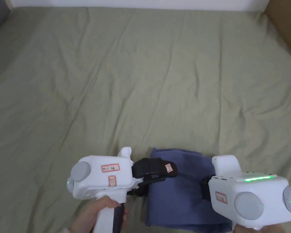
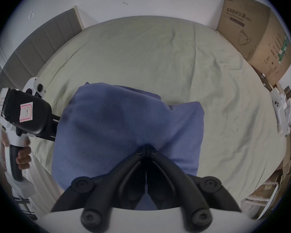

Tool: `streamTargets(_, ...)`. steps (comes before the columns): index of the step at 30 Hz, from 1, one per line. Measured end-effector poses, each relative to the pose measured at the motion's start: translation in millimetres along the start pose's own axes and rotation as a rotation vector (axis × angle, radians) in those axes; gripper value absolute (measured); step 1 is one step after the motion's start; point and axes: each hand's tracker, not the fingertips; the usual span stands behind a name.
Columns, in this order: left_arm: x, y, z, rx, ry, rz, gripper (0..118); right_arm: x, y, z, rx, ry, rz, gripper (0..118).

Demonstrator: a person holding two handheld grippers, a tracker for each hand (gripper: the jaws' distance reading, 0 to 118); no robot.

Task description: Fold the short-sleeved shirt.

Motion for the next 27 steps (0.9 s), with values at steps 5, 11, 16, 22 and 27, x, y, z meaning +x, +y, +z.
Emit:
streamTargets(5, -7.2, 2.1, -12.5, -0.048, 0.136, -0.049, 28, -3.2, 3.2, 7.4, -0.001, -0.004, -0.008, 0)
streamTargets(11, 8.8, 13.4, 25.8, -0.062, 0.142, -0.171, 28, -12.2, 13.5, 36.8, 0.081, 0.0, -0.044, 0)
streamTargets(16, 7.6, 38.8, 129.1, 0.016, 0.31, -0.227, 28, -31.5, 22.7, 62.3, 0.185, -0.004, -0.026, 1)
streamTargets(22, -2.3, 81.0, 286.1, 0.088, 0.796, -0.258, 27, -48.0, 27.1, 63.8, 0.214, -0.013, 0.002, 1)
streamTargets(27, -15.2, 108.3, 357.1, 0.061, 1.289, -0.293, 27, -55.7, 25.2, 53.4, 0.176, -0.002, 0.001, 1)
